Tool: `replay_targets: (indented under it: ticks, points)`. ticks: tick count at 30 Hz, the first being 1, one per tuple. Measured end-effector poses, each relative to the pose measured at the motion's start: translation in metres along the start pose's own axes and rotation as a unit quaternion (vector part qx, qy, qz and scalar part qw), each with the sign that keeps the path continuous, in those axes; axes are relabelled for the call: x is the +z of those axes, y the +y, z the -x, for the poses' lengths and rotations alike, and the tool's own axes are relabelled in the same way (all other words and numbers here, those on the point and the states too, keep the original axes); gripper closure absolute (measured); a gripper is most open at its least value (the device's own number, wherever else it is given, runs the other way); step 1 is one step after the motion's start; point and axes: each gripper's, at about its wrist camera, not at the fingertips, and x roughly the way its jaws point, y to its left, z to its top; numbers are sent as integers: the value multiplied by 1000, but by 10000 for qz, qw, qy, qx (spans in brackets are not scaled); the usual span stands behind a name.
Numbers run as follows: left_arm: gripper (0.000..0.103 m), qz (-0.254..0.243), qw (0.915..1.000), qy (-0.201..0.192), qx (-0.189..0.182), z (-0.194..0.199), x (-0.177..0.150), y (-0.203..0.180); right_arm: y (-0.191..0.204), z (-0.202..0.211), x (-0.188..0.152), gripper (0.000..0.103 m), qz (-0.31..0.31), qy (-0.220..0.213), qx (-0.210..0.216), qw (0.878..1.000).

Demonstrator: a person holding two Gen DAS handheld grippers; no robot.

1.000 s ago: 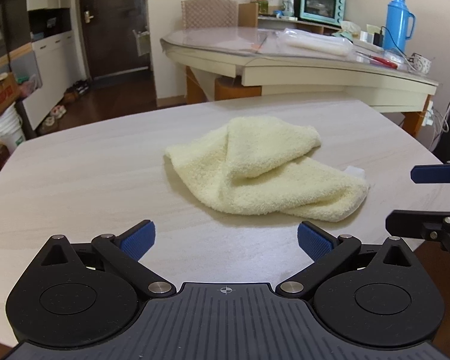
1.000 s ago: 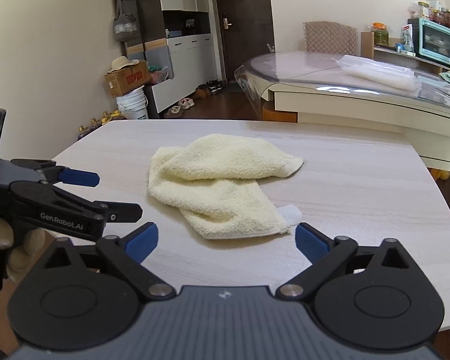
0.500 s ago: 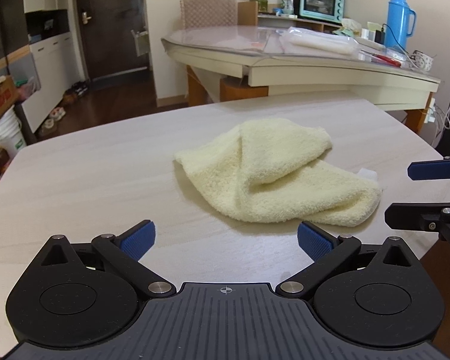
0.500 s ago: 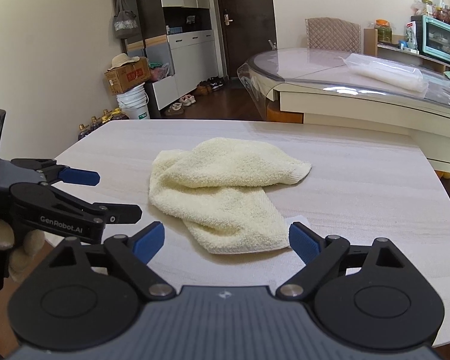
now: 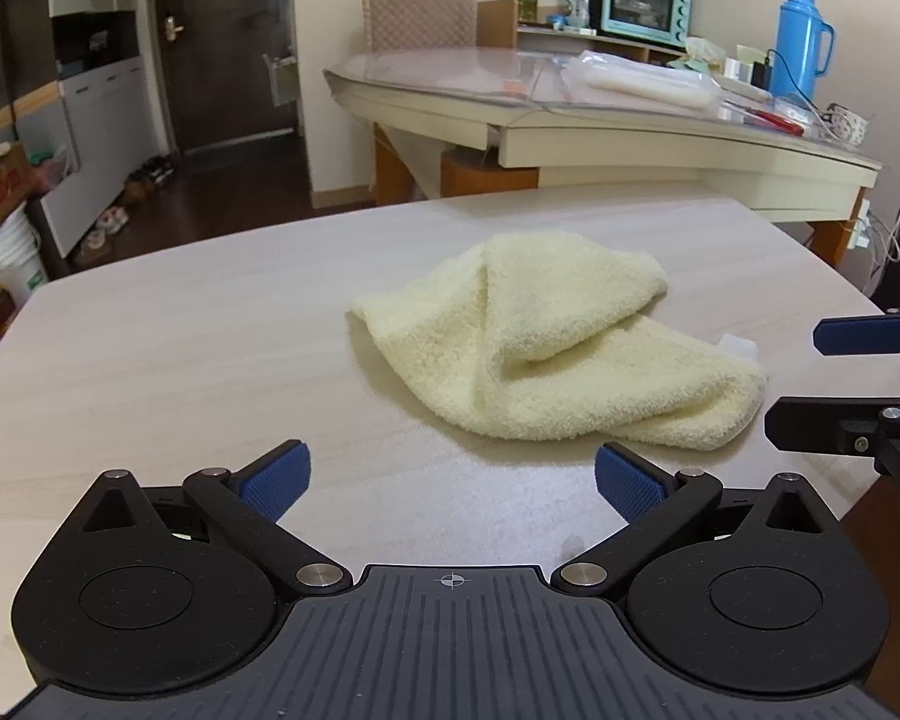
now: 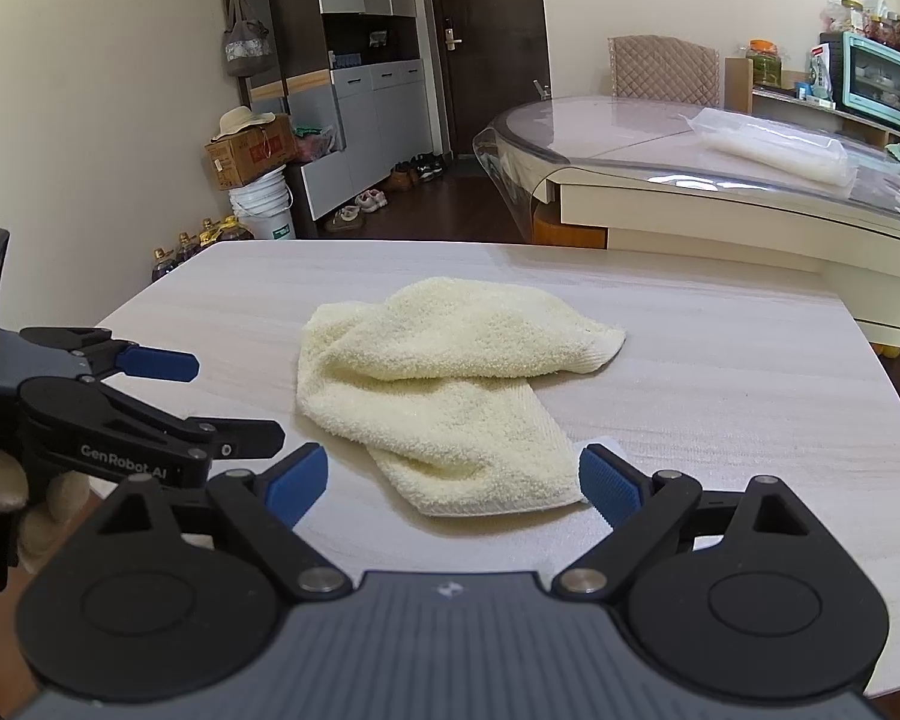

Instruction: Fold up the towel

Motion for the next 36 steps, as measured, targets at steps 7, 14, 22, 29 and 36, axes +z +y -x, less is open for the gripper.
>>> replay_targets:
  ticks: [7, 14, 22, 29, 36]
  points:
    - [0, -4, 10000, -9, 15, 1, 0, 0, 1, -2, 1, 10, 39, 36, -34, 10000]
    - [0, 10, 10000, -4, 39, 2, 1, -1, 0, -5, 2, 10, 39, 47, -46, 10000]
    - [0, 20, 10000, 3, 60, 2, 1, -1, -1, -8, 1, 10, 31, 85, -120, 9999]
    - [0, 47, 10000, 1, 80, 2, 4, 3, -3, -8, 2, 10, 39, 109, -171, 9998]
    - [0, 6, 9999, 9, 137, -1, 9, 7, -7, -13, 9, 10, 83, 84, -189, 9998]
